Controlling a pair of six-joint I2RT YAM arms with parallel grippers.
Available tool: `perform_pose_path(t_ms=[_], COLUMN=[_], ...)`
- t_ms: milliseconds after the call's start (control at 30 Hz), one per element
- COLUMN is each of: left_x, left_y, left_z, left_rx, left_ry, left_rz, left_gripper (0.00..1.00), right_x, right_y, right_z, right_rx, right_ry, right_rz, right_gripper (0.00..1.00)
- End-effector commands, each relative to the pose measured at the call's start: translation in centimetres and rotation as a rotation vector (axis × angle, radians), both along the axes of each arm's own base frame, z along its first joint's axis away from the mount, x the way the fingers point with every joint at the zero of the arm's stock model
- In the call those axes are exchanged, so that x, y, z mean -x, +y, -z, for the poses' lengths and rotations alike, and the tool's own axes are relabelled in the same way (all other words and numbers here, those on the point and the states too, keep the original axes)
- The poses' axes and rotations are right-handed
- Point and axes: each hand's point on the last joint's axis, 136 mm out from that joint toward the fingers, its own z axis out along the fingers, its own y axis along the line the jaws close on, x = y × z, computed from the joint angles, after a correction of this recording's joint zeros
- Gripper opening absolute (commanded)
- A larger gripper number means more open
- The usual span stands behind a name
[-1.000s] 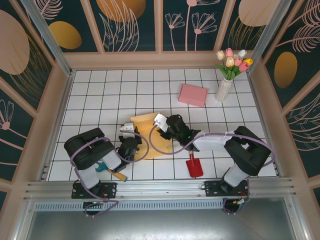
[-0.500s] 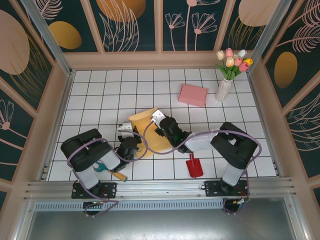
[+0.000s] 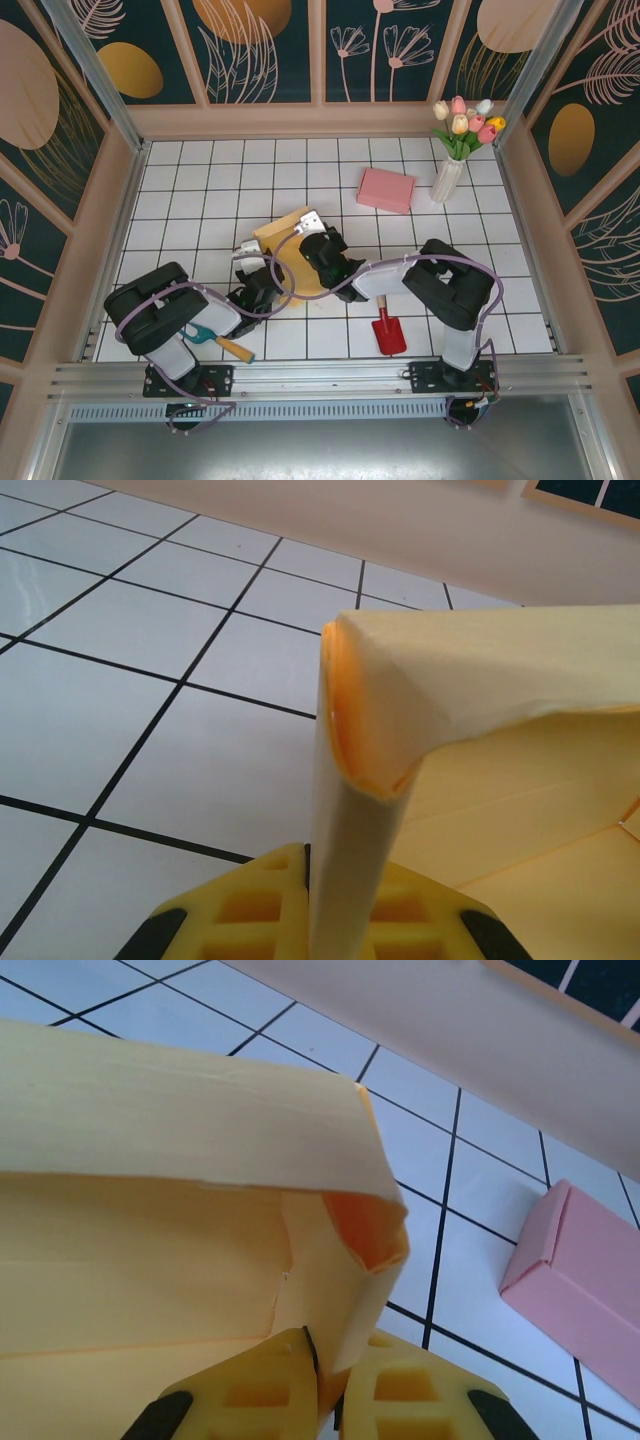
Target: Fold the paper box
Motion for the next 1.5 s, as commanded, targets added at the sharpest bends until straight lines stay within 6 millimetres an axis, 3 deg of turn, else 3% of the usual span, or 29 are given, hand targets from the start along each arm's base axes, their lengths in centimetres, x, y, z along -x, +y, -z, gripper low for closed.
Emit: perform_pose_path(t_ms=[0,100,200,267,800,1000,1200,1467], left_x=[0.2,0.1,0.0,-0.1,-0.7,-1.1,-1.3,-1.6], left_y=[1.0,0.4,-0.5,-0.8,-1.7,-2.3,-3.7,-8.7], left_z=[-0.3,-0.2,-0.3,-0.2,0.9,0.3,0.5,-0.1], left_rx=[-0.001,0.007,0.025,0.018,-0.012,-0.023,-0.095,-0.229], left_ry=[-0.004,-0.001,-0.005,-0.001,0.03,0.017,-0.001,0.013], left_rz=[-0.065,-0.039,0.009,0.021,0.029,0.044,0.131,0.399], left_gripper=[0.0,0.0,0.0,0.0,0.0,0.0,0.0,0.0], right_x=[-1.8,-1.4,0.4,1.4,3.6,5.4,7.1,9.1], right_y=[-5.6,-4.0,-0.7,0.4,0.0,-1.6,-4.9,-11.1], right_z=[1.9,1.9,1.2,0.6,-3.1,-3.9,-5.6,-7.7], right_rx=[0.131,0.075,-0.068,-0.127,-0.249,-0.268,-0.307,-0.347], right_ry=[0.027,0.056,0.092,0.106,0.077,0.095,0.14,0.172], right_rz=[0.219,0.122,-0.104,-0.176,-0.257,-0.273,-0.201,-0.025], right_gripper=[0.1,0.15,0.29,0.38,0.5,0.53,0.54,0.54])
